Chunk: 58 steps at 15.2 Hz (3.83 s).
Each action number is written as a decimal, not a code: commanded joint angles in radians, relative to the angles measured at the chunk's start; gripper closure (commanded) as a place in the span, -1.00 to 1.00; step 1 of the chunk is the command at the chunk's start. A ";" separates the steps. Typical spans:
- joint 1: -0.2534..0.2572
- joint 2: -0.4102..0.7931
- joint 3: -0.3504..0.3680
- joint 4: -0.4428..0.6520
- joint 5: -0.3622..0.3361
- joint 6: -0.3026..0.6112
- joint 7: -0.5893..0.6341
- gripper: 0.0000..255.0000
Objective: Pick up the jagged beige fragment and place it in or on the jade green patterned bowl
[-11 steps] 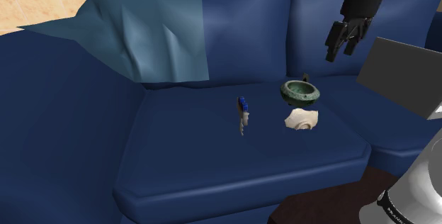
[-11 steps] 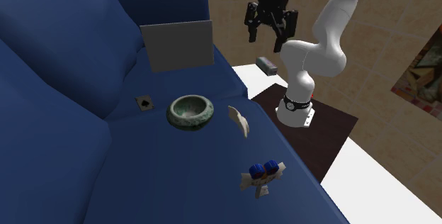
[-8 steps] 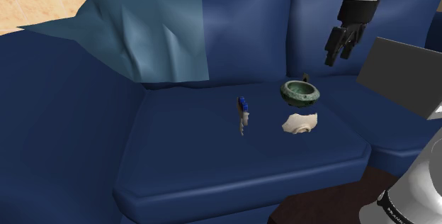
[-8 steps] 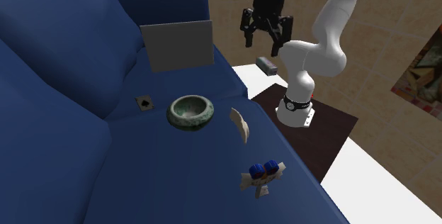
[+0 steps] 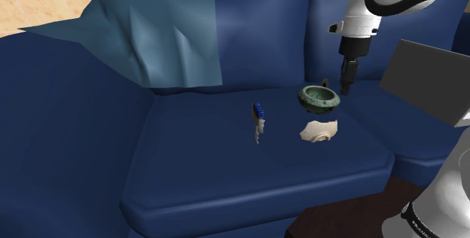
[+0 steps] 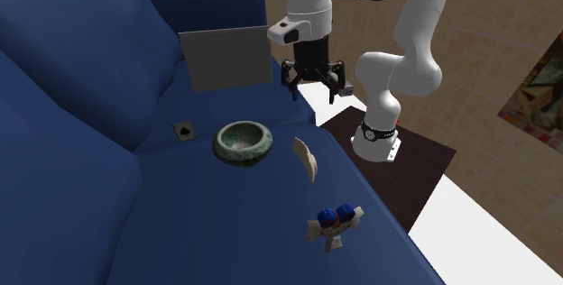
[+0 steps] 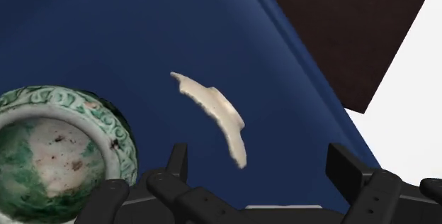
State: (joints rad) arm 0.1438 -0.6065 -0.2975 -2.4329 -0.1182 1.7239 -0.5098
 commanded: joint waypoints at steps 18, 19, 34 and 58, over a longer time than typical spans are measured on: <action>0.159 0.346 -0.195 -0.116 0.002 0.289 -0.637 -1.00; 0.159 0.346 -0.195 -0.116 0.002 0.289 -0.637 -1.00; 0.159 0.346 -0.195 -0.116 0.002 0.289 -0.637 1.00; 0.151 0.184 -0.135 0.089 -0.015 -0.069 -0.593 1.00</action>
State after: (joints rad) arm 0.2947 -0.4171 -0.4353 -2.3559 -0.1333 1.6716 -1.1037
